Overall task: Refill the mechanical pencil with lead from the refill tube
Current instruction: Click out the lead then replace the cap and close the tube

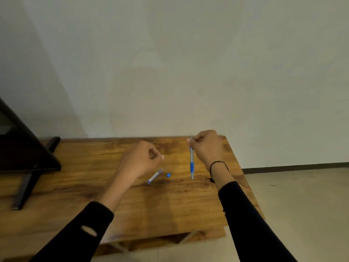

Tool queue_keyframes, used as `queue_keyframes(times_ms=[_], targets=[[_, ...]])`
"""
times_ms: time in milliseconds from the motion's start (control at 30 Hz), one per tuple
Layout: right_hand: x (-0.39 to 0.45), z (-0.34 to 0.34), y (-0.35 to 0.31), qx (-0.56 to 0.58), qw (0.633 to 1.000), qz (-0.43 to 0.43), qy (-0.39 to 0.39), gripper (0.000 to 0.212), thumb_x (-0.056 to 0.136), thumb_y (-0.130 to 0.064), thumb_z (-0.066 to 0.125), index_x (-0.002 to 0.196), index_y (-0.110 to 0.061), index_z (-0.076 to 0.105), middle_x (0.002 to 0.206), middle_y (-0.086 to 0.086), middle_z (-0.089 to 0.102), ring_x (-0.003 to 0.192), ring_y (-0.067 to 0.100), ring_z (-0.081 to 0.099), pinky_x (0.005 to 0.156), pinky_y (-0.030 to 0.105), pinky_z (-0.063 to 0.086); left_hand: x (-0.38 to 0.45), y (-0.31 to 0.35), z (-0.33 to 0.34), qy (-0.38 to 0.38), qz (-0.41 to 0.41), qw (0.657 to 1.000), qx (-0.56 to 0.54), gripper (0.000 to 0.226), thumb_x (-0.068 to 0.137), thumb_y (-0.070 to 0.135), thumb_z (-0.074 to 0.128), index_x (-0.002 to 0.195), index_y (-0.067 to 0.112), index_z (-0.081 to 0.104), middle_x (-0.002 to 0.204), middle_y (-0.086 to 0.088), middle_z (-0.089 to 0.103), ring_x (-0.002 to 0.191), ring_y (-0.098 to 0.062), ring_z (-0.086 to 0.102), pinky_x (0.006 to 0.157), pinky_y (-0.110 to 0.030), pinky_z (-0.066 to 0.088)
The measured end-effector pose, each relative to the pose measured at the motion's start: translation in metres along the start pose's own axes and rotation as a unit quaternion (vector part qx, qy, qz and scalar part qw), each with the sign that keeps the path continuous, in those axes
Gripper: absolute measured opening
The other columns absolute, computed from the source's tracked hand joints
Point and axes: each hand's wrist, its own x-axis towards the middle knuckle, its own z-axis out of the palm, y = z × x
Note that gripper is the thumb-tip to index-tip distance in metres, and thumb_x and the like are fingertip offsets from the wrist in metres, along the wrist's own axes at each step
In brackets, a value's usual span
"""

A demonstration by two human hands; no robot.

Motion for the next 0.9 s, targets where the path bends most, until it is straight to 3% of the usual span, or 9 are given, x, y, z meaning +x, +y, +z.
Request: queue_keyframes(times_ms=[67, 200, 267, 367, 467, 600, 700, 767, 900], targets=[[0.006, 0.013, 0.022, -0.079, 0.997, 0.020, -0.017, 0.025, 0.090, -0.028, 0.084, 0.081, -0.008, 0.072, 0.071, 0.002, 0.067, 0.065, 0.018, 0.063, 0.053, 0.026, 0.044, 0.002, -0.011, 0.016, -0.012, -0.020, 0.996, 0.081, 0.019, 0.090, 0.044, 0.080, 0.083, 0.028, 0.073, 0.088, 0.013, 0.077, 0.093, -0.016, 0.075, 0.071, -0.030, 0.053], [0.012, 0.041, 0.042, -0.120, 0.992, 0.032, -0.035, 0.022, 0.091, -0.022, 0.083, 0.088, -0.009, 0.064, 0.090, 0.009, 0.073, 0.086, 0.026, 0.070, 0.072, 0.040, 0.060, 0.006, -0.021, 0.045, -0.020, -0.012, 0.980, 0.198, 0.025, 0.092, 0.046, 0.078, 0.107, 0.028, 0.070, 0.115, 0.002, 0.076, 0.111, -0.025, 0.072, 0.081, -0.035, 0.053], [0.014, 0.053, 0.048, -0.129, 0.990, 0.031, -0.038, 0.026, 0.091, -0.021, 0.082, 0.081, -0.013, 0.060, 0.088, 0.008, 0.072, 0.086, 0.026, 0.070, 0.070, 0.038, 0.057, 0.005, -0.024, 0.055, -0.028, -0.008, 0.971, 0.237, 0.027, 0.095, 0.044, 0.077, 0.114, 0.025, 0.071, 0.120, 0.000, 0.073, 0.112, -0.026, 0.071, 0.077, -0.035, 0.049], [0.013, 0.063, 0.058, -0.149, 0.987, 0.033, -0.048, 0.023, 0.092, -0.025, 0.082, 0.087, -0.012, 0.064, 0.088, 0.005, 0.069, 0.087, 0.026, 0.068, 0.068, 0.035, 0.050, 0.001, -0.025, 0.063, -0.007, -0.003, 0.968, 0.252, 0.021, 0.100, 0.040, 0.075, 0.109, 0.021, 0.072, 0.111, -0.001, 0.073, 0.101, -0.024, 0.072, 0.072, -0.036, 0.049], [0.012, 0.065, 0.061, -0.169, 0.984, 0.026, -0.052, 0.024, 0.092, -0.028, 0.081, 0.097, -0.009, 0.066, 0.096, 0.008, 0.071, 0.090, 0.028, 0.069, 0.073, 0.041, 0.058, -0.003, -0.027, 0.068, 0.019, 0.018, 0.968, 0.248, 0.021, 0.104, 0.037, 0.071, 0.094, 0.019, 0.066, 0.093, 0.001, 0.065, 0.083, -0.018, 0.064, 0.067, -0.034, 0.050], [0.006, 0.064, 0.051, -0.210, 0.966, -0.091, -0.122, 0.008, 0.095, -0.014, 0.074, 0.097, -0.018, 0.066, 0.100, 0.004, 0.071, 0.094, 0.026, 0.068, 0.080, 0.043, 0.059, -0.003, -0.025, 0.063, 0.013, 0.004, 0.973, 0.232, 0.024, 0.103, 0.040, 0.068, 0.090, 0.020, 0.065, 0.092, -0.001, 0.068, 0.086, -0.022, 0.069, 0.072, -0.039, 0.059], [-0.006, 0.073, 0.049, -0.287, 0.905, -0.214, -0.231, 0.015, 0.091, -0.006, 0.073, 0.098, -0.018, 0.067, 0.106, 0.007, 0.068, 0.097, 0.031, 0.065, 0.072, 0.038, 0.049, 0.001, -0.024, 0.052, 0.018, -0.008, 0.975, 0.222, 0.023, 0.098, 0.043, 0.072, 0.092, 0.020, 0.070, 0.093, -0.003, 0.073, 0.090, -0.028, 0.072, 0.074, -0.040, 0.059], [-0.011, 0.079, 0.050, -0.319, 0.882, -0.260, -0.229, 0.015, 0.090, -0.004, 0.074, 0.099, -0.014, 0.066, 0.108, 0.009, 0.065, 0.097, 0.034, 0.063, 0.070, 0.036, 0.040, 0.002, -0.025, 0.046, 0.023, -0.008, 0.976, 0.218, 0.020, 0.094, 0.040, 0.076, 0.087, 0.021, 0.073, 0.088, -0.002, 0.074, 0.088, -0.029, 0.073, 0.070, -0.038, 0.056], [-0.012, 0.083, 0.051, -0.343, 0.875, -0.273, -0.208, 0.017, 0.092, -0.005, 0.072, 0.096, -0.015, 0.060, 0.107, 0.011, 0.064, 0.093, 0.033, 0.060, 0.069, 0.036, 0.037, 0.000, -0.023, 0.041, 0.012, -0.005, 0.978, 0.206, 0.016, 0.092, 0.035, 0.078, 0.086, 0.021, 0.071, 0.084, 0.001, 0.072, 0.083, -0.024, 0.070, 0.071, -0.038, 0.057]])
